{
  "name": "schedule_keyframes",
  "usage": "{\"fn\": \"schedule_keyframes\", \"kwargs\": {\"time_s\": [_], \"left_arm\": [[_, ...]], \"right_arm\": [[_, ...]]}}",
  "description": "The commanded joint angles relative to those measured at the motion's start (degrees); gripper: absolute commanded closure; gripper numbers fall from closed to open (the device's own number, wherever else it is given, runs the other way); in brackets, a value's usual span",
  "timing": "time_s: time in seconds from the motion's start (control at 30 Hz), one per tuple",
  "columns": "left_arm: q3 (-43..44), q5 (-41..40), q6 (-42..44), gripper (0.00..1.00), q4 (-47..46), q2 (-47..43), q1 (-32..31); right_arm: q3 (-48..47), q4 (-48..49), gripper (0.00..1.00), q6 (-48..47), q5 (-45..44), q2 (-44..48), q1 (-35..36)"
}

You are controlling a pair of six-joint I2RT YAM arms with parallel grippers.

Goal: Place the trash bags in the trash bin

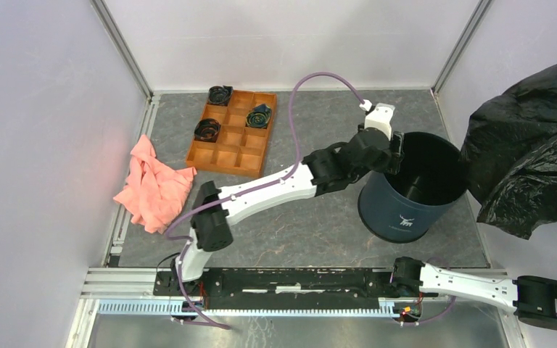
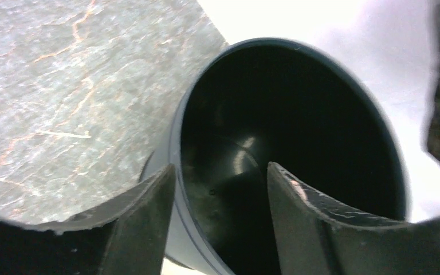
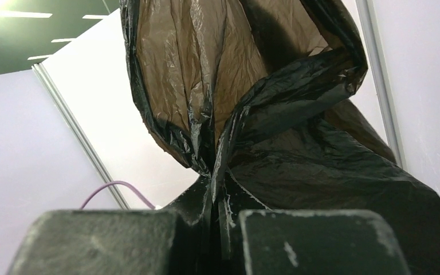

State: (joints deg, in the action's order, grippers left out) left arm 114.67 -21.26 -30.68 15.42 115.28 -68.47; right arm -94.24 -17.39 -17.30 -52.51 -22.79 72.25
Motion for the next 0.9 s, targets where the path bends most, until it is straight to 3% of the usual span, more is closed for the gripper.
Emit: {"fn": "schedule_keyframes", "kwargs": {"time_s": [0.0,0.1,0.3,0.43,0.53,0.87], "left_arm": [[9.78,-6.32,2.76,0.39,10.77,6.1,-0.16],[9.91,-8.84,2.64,0.47,12.53,6.79,-0.17],[9.39,-9.1,3.18,0.83,15.3,5.81,-0.34],[9.14,-11.48,3.34,0.97,20.39,2.26,-0.26],[5.23,-14.68,3.28,0.98,24.23,-2.82,-0.16],[-19.08,-17.96,1.06,0.98,24.05,-23.22,0.44]], "right_arm": [[0.45,-1.84,0.95,1.44,1.45,-0.86,0.04],[0.46,-3.11,0.94,2.67,1.71,-1.02,-0.03],[3.07,-2.99,0.94,4.37,1.86,-1.24,0.04],[3.69,-1.1,0.92,3.34,4.96,-4.55,0.0],[3.14,0.69,0.92,2.32,7.75,-8.96,0.0],[3.38,7.72,0.91,3.59,17.67,-21.75,0.0]]}}
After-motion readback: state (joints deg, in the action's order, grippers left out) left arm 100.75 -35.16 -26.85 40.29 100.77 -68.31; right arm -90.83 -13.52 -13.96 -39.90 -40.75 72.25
